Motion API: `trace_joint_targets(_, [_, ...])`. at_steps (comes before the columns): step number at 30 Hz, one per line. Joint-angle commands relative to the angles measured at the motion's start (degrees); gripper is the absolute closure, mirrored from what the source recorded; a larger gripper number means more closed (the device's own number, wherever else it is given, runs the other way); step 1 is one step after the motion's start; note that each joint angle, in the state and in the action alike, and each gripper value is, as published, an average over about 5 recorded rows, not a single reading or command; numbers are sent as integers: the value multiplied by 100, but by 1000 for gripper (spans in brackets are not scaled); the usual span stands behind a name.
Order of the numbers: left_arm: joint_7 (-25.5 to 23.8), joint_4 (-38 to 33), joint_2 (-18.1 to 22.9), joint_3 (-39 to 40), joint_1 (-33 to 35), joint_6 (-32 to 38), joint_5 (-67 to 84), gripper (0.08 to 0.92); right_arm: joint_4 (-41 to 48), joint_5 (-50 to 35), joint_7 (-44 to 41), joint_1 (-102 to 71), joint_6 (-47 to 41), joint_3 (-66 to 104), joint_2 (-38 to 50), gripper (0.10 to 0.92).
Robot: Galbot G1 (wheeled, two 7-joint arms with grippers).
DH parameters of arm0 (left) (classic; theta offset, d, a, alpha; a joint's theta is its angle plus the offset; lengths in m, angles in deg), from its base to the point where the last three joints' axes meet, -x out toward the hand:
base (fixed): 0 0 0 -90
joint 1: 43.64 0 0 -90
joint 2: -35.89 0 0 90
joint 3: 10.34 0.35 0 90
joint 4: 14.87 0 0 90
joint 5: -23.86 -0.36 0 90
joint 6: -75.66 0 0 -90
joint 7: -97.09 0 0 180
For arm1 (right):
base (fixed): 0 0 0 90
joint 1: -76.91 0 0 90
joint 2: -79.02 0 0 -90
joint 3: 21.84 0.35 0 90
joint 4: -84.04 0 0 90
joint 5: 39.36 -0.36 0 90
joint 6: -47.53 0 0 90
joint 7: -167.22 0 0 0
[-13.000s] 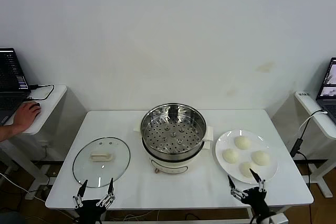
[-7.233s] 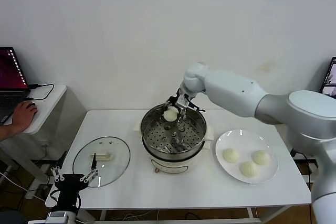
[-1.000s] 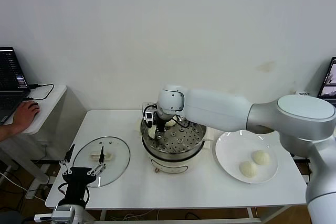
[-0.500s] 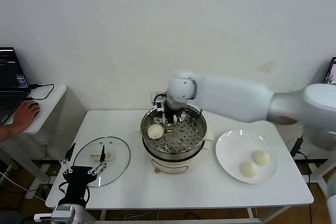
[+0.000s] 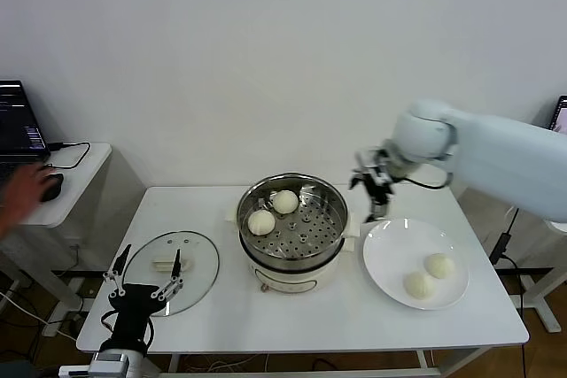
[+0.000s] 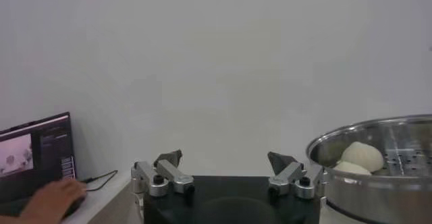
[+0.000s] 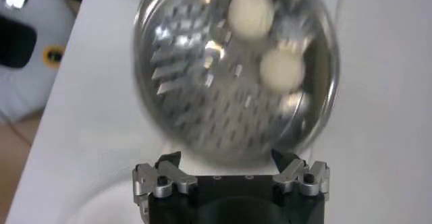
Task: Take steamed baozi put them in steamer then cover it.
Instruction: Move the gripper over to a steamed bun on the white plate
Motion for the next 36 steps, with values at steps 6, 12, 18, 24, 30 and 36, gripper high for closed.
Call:
trace_joint_targets(6, [8, 13, 68, 7, 148, 16, -122, 177, -166, 1740, -103, -2680, 923, 1856, 1585, 203])
trace_joint_targets(12, [14, 13, 126, -2, 235, 17, -192, 177, 275, 2106, 58, -3807, 1047, 2632, 1314, 202])
trace_joint_targets(18, [21, 40, 172, -9, 280, 22, -225, 177, 502, 2235, 174, -4221, 948, 2937, 989, 203])
trace_joint_targets(24, [21, 42, 199, -15, 298, 23, -237, 177, 642, 2316, 211, -4390, 914, 2985, 787, 202])
trace_joint_targets(30, [20, 62, 196, -17, 300, 23, -245, 177, 716, 2310, 246, -4514, 873, 3051, 675, 203])
trace_joint_targets(36, [17, 93, 187, -11, 274, 24, -245, 177, 750, 2280, 315, -4593, 821, 3089, 586, 202])
